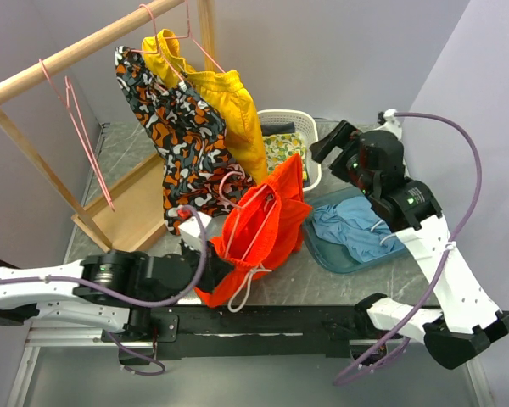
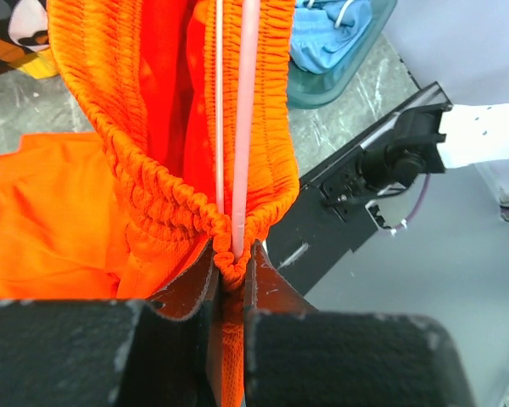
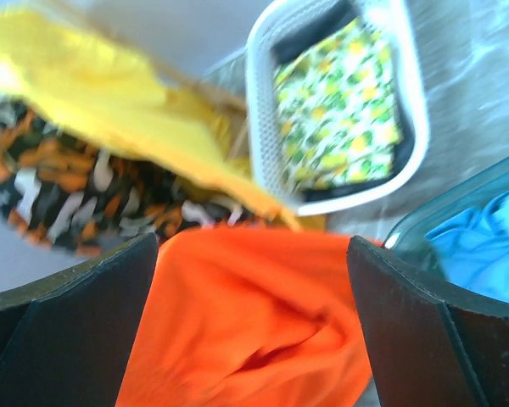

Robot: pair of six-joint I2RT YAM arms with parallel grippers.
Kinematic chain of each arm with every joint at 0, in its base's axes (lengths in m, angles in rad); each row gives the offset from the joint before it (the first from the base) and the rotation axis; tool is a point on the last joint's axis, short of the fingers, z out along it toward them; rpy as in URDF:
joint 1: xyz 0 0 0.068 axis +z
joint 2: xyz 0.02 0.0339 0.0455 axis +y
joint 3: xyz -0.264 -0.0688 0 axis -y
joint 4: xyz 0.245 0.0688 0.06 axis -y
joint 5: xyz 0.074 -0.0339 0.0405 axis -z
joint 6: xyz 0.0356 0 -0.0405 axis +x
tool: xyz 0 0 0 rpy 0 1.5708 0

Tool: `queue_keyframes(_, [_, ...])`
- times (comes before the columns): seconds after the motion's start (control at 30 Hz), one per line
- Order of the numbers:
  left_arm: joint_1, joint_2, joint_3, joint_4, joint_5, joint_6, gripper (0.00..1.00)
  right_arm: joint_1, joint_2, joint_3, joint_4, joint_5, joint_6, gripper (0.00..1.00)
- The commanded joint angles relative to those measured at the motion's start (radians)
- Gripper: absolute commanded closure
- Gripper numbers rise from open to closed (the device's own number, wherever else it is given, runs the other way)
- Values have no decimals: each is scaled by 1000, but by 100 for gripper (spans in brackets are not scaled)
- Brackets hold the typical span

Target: Place the shorts on the hanger

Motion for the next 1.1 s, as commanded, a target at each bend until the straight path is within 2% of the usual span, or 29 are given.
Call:
queue_keyframes(0.0, [-13,-59,93,-75,18,48,99,-93,8,27,56,-24,-35,0])
queue_keyframes(0.1, [-13,-99,128,-106,56,78,99,-177,23,-36,162,-180,-16,0])
queue_keyframes(0.2, [-13,-141,177,-122,105,117,99,-214,55,-75,225,-245,-15,0])
queue_keyframes(0.37, [-13,-173,277,-149,179,193,99,-219,155,-151,377,-345,-9,0])
queue_keyframes(0.5, [-13,-168,337,-185,178,218,99,-208,206,-228,504,-417,4,0])
queue_keyframes(0.6, [-13,-185,363,-179,159,229,99,-161,209,-309,602,-449,11,0])
queue_keyframes(0.77, [-13,-216,366,-158,150,230,99,40,212,-392,661,-402,-45,0])
queue_keyframes(0.87, [-12,-234,361,-155,155,229,99,121,184,-479,771,-425,-41,1])
queue_keyframes(1.07, [-4,-280,352,-175,128,201,99,217,86,-598,889,-431,-13,2])
